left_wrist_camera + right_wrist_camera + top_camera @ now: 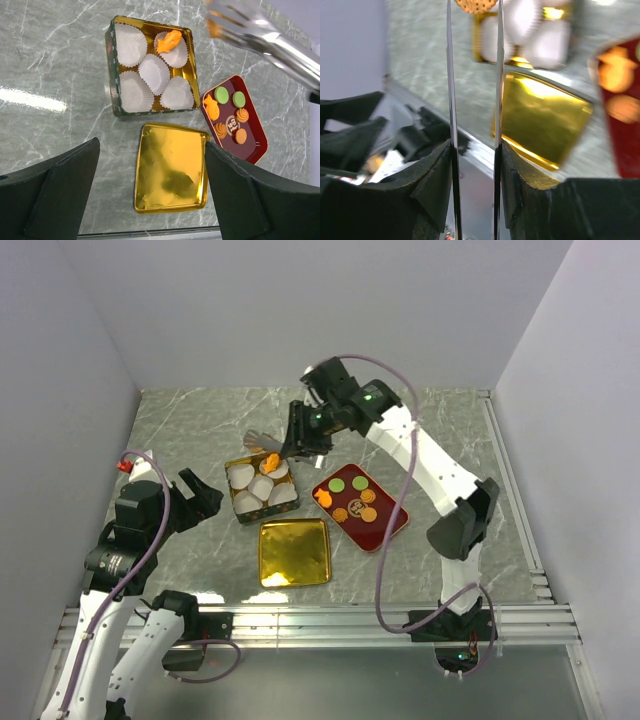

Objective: Pack the cookies

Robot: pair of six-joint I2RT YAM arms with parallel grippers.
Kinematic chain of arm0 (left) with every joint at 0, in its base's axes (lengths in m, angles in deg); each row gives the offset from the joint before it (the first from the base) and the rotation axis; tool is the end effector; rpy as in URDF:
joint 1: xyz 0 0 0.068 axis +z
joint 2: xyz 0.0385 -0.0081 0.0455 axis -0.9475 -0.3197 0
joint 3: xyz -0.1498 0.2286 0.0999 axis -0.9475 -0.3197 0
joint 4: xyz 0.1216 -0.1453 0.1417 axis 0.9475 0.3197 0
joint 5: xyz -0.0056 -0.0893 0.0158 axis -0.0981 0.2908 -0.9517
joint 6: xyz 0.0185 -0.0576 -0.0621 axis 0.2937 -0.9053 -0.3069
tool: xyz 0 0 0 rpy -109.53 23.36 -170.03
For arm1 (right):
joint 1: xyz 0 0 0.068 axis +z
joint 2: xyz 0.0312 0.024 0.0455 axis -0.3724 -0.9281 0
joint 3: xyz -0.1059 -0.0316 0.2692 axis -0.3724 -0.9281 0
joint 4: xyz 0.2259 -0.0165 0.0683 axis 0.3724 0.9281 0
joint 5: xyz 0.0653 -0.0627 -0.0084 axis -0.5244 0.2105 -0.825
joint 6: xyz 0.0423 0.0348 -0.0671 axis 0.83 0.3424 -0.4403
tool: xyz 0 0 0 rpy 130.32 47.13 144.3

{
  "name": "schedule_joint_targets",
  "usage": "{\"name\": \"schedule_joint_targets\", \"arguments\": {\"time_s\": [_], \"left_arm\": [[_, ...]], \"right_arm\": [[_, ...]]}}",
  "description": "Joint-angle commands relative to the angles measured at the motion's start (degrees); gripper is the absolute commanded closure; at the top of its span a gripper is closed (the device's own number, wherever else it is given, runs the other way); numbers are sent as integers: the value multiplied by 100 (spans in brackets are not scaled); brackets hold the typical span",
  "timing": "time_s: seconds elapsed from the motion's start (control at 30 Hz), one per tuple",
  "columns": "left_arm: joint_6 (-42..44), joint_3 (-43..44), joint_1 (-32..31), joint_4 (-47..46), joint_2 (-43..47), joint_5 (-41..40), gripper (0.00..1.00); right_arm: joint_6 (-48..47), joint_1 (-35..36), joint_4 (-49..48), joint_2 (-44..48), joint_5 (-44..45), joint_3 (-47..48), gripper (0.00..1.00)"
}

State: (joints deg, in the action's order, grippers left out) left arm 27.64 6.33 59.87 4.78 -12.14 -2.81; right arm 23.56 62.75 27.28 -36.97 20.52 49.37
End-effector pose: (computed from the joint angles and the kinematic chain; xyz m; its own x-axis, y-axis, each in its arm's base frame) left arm 0.1032 -0.0181 0.3181 -0.4717 -0.5254 -0.7082 -0.1527 0.8396 -0.5213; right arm 0.2900 0.2831 0.3825 -0.9179 -0.0634 -0.3917 -0.2974 0.7634 0.5733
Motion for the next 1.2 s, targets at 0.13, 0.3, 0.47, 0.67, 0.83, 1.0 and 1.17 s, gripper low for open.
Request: {"name": "schedule_joint_targets", "arguments": {"time_s": [0.13, 0.3, 0.47, 0.67, 0.83, 1.0, 1.17], "left_arm": [[71, -23, 24, -254, 102, 112, 8], [89, -32, 50, -271, 102, 147, 8], [106, -32, 85, -280, 85, 174, 9], [124, -40, 85, -280, 94, 174, 9], [115, -40, 85, -271, 76, 174, 9], [115, -32, 85, -271, 76, 165, 9], [107, -32, 85, -271, 76, 174, 9]], "right_arm": [[551, 209, -1430, -669, -859, 273, 58], [683, 218, -1580, -1056, -841, 299, 58], [684, 210, -1510, -1513, -850, 554, 54], [710, 218, -1448, -1768, -771, 616, 52], [675, 166, -1396, -1812, -683, 554, 51], [640, 174, -1378, -1839, -701, 484, 45], [613, 157, -1360, -1830, -648, 475, 41]]}}
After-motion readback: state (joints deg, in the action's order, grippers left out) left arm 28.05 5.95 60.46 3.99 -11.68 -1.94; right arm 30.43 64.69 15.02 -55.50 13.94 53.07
